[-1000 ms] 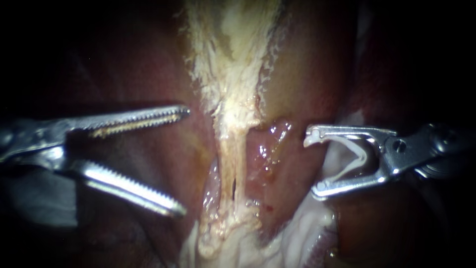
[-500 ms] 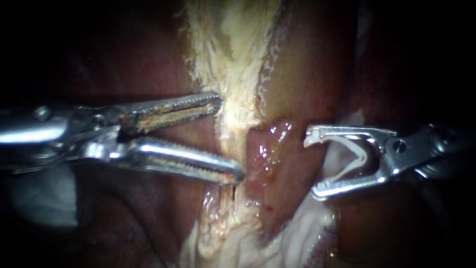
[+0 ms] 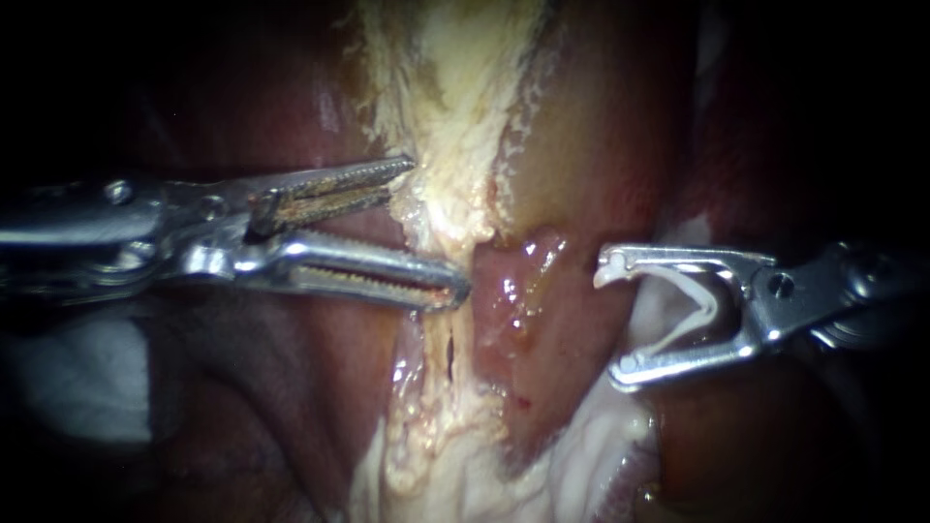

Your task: Grabbing gallbladder

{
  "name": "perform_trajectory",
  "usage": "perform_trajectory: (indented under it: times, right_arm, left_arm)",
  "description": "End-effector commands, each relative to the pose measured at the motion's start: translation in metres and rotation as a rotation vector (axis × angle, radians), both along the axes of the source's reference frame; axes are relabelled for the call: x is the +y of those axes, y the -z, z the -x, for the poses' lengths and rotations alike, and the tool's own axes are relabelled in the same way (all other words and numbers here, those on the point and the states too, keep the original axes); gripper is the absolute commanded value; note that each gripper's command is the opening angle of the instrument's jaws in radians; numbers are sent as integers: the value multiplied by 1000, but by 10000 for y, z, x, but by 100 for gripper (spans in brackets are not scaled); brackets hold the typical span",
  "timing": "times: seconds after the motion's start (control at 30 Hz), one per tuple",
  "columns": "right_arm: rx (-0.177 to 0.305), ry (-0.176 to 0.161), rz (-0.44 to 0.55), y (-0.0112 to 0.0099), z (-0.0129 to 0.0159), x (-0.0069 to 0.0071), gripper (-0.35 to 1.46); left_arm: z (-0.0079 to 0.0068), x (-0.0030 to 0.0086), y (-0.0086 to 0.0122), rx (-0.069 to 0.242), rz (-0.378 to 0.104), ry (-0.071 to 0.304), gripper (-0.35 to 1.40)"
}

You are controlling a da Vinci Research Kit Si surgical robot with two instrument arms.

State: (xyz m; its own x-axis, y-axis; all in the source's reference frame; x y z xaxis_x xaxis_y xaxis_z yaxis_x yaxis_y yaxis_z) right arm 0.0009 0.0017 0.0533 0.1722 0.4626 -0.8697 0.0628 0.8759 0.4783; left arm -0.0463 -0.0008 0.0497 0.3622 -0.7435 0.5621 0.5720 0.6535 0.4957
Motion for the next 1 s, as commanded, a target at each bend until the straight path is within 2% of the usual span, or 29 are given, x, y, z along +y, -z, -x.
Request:
perform_trajectory:
  times: [0.03,0.33,0.4,0.53,0.67,0.77,0.83,1.0]
  right_arm:
    - [0,0,0,0,0,0,57]
    - [0,0,0,1,0,0,57]
    - [0,0,0,1,0,0,57]
    - [0,0,0,1,0,0,57]
    - [1,0,0,2,0,-1,57]
    - [1,0,0,2,0,-1,57]
    - [1,0,0,2,-1,-1,57]
    - [1,0,0,2,0,-1,57]
  left_arm:
    - [0,0,-1,6,-2,2,64]
    - [-1,8,-10,30,-33,52,31]
    - [-2,11,-13,32,-48,68,17]
    - [-7,18,-20,48,-76,92,-35]
    - [-17,24,-26,66,-139,90,-35]
    - [-26,27,-28,88,-169,81,-35]
    - [-28,27,-27,96,-178,79,-35]
    - [-24,23,-20,90,-189,81,-35]
